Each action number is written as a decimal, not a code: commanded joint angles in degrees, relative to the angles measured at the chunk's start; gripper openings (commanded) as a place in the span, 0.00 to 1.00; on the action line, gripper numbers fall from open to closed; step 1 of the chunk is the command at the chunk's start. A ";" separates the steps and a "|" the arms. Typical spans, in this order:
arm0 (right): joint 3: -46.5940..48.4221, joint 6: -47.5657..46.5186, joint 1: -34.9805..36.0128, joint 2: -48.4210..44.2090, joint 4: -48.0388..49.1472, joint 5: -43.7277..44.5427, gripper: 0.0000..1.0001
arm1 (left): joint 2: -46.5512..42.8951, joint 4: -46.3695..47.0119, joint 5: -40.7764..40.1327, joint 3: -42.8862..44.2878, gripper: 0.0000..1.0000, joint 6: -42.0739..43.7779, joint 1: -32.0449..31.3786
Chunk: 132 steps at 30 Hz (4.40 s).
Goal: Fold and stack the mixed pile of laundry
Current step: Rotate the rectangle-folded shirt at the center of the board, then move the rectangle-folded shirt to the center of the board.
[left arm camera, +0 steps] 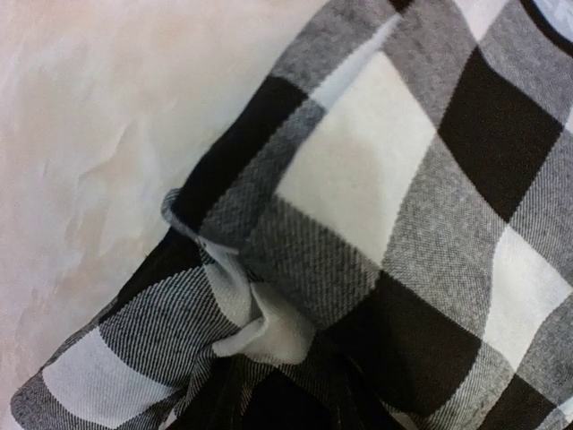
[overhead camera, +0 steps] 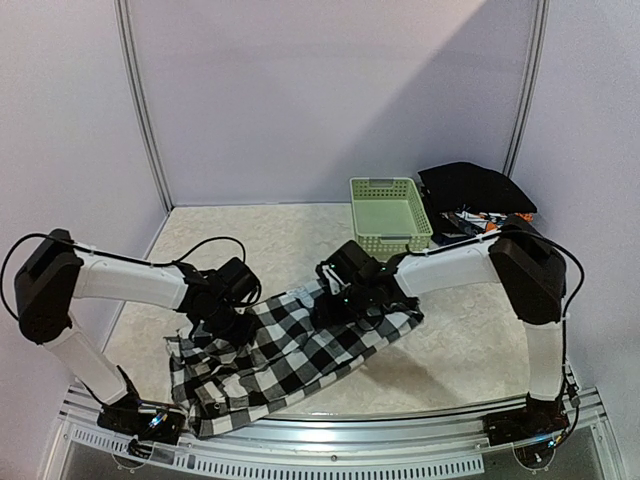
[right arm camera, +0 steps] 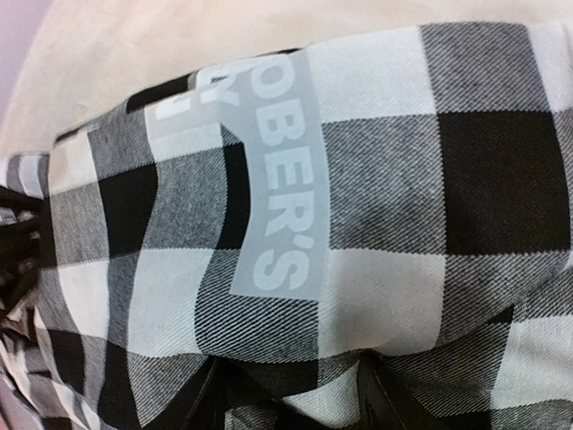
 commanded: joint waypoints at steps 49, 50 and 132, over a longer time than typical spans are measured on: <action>45.92 -17.82 -13.14 13.06 -16.86 -13.51 0.65 | -7.71 -6.17 -8.52 10.52 0.43 9.74 -15.22; 41.45 -18.39 -13.16 7.80 -16.20 -10.49 0.66 | -6.09 -6.26 -8.42 11.87 0.45 10.73 -15.87; -30.46 -2.03 -11.08 -47.28 -2.07 0.56 0.91 | 7.80 1.57 -1.49 30.54 0.92 5.70 -5.41</action>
